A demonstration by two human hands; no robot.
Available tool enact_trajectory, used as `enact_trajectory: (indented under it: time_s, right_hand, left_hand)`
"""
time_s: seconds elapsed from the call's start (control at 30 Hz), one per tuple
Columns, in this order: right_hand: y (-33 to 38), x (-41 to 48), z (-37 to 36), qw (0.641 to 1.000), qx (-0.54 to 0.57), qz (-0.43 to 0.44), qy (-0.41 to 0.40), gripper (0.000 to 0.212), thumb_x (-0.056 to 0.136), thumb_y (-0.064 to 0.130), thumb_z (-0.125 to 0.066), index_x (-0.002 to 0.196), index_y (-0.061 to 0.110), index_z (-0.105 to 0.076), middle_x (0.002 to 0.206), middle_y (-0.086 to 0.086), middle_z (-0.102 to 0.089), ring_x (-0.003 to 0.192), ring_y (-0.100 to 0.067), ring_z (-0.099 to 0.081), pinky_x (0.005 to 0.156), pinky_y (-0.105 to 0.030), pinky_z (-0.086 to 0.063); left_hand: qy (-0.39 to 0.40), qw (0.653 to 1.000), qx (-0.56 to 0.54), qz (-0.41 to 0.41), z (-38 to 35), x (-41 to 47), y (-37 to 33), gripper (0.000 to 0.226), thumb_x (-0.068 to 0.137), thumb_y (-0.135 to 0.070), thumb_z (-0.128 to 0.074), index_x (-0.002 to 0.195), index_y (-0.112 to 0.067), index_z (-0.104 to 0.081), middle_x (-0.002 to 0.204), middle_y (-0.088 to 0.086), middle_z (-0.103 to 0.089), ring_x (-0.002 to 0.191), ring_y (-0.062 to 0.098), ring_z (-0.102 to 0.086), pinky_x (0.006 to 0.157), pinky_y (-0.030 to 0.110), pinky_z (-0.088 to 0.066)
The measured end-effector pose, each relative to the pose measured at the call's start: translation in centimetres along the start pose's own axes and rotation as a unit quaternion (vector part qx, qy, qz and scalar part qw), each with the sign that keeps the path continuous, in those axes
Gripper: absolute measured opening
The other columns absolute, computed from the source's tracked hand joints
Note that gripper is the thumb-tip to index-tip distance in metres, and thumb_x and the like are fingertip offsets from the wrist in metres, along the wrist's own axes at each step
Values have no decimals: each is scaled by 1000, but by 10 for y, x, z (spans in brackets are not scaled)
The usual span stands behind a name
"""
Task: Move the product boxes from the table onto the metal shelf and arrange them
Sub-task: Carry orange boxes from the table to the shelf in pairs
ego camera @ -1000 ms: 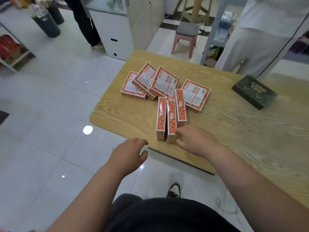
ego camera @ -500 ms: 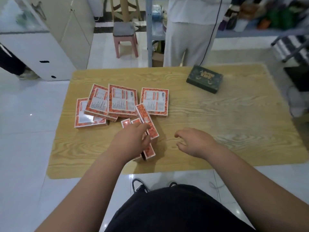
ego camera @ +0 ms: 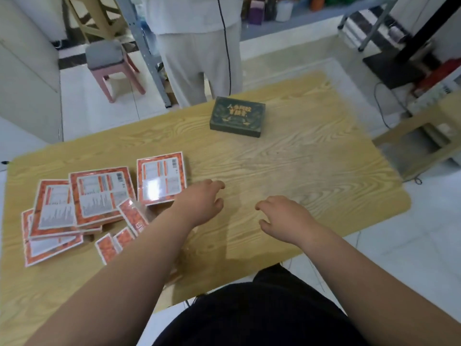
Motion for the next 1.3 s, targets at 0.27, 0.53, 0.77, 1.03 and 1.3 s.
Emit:
enact_trajectory:
  time_s: [0.27,0.53,0.77,1.03,1.3]
  right_hand:
    - [-105,46,29,997,-25,40,57,44,100,38,-46,140,20,-50,133,-7,-55,121,-29,-51,95,-43,-49]
    - [-161,70,46,996,-35,49,66,42,98,38,-50,136,19,-53,129,-9,-57,121,-31,-52,94,-44,-51]
    - [-167,86,57,998,-12,45,49,43,97,39,-51,137,22,-56,133,-6,-58,123,-27,-54,95,-39,-50]
    - [-98,102,64,994,-43,95,45,40,97,35,-52,135,23,-57,133,-3,-57,123,-24,-53,93,-36,-46]
    - [72,119,17,962,-73,258,55,61,93,33,-57,151,18,-40,153,-9,-39,141,-30,-37,111,-41,-38]
  left_hand:
    - [12,995,41,94,11,156,-24,83,92,-38,-57,158,-22,-8,161,15,-15,145,37,-21,116,48,-29]
    - [65,982,95,153,3,241,-42,93,91,-45,-53,156,-33,12,165,7,17,152,30,11,120,58,-7]
    - [59,979,121,154,-32,168,-69,91,89,-49,-50,158,-29,7,163,16,-4,149,37,-8,119,60,-7]
    - [78,980,67,172,-106,6,-93,85,89,-37,-45,157,-30,4,146,10,-30,133,34,-28,106,54,-29]
    - [62,965,-12,254,-140,-81,-73,84,90,-35,-47,156,-39,6,143,6,-31,125,32,-33,96,50,-34]
Point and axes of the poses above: each hand's wrist, its own x-axis towards the middle knuckle, its own z-axis out of the back of the hand, y = z × x, the point moved 5 cm from there along x, towards the middle knuckle
